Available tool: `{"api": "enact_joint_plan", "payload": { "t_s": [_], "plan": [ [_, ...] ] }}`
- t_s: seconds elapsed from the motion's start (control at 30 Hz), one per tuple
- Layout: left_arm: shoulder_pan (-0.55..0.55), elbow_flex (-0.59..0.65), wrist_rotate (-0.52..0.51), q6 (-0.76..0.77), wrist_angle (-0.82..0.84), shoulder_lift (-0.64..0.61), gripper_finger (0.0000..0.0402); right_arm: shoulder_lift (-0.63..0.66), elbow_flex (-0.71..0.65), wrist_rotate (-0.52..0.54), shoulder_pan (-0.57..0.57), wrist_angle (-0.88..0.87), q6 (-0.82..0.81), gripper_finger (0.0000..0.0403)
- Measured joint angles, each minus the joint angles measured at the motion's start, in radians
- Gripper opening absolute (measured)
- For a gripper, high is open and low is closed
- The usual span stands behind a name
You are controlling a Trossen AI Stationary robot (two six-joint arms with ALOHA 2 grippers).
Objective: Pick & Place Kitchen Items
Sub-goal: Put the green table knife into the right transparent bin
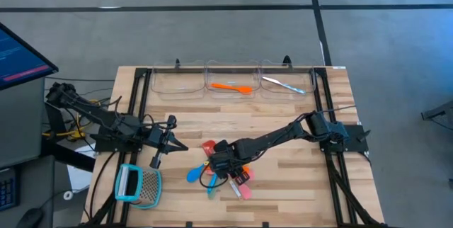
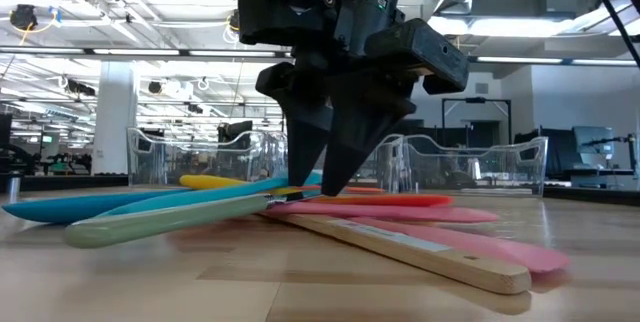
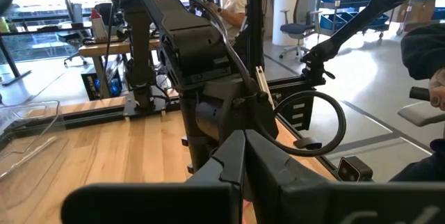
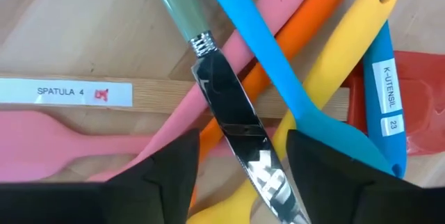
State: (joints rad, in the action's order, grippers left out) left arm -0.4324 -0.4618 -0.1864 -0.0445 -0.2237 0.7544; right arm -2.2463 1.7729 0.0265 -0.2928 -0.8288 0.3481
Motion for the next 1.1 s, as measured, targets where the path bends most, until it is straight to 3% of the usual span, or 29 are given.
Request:
{"api": "enact_joint_plan", "payload": {
  "t_s": [0.37,0.77,1.1],
  "plan": [
    [0.0,0.0,0.0,0.0,0.0,0.0,0.0003,0.0,0.0,-0.001,0.016,0.003,0.0,0.0143],
    [0.0,0.0,0.0,0.0,0.005,0.0,0.0003,0.006,-0.038,-0.018,0.019,0.044,0.002,0.016],
    [0.0,0.0,0.0,0.0,0.007,0.0,0.0003,0.009,-0.03,0.003,0.021,0.011,-0.003,0.0148]
  ]
}}
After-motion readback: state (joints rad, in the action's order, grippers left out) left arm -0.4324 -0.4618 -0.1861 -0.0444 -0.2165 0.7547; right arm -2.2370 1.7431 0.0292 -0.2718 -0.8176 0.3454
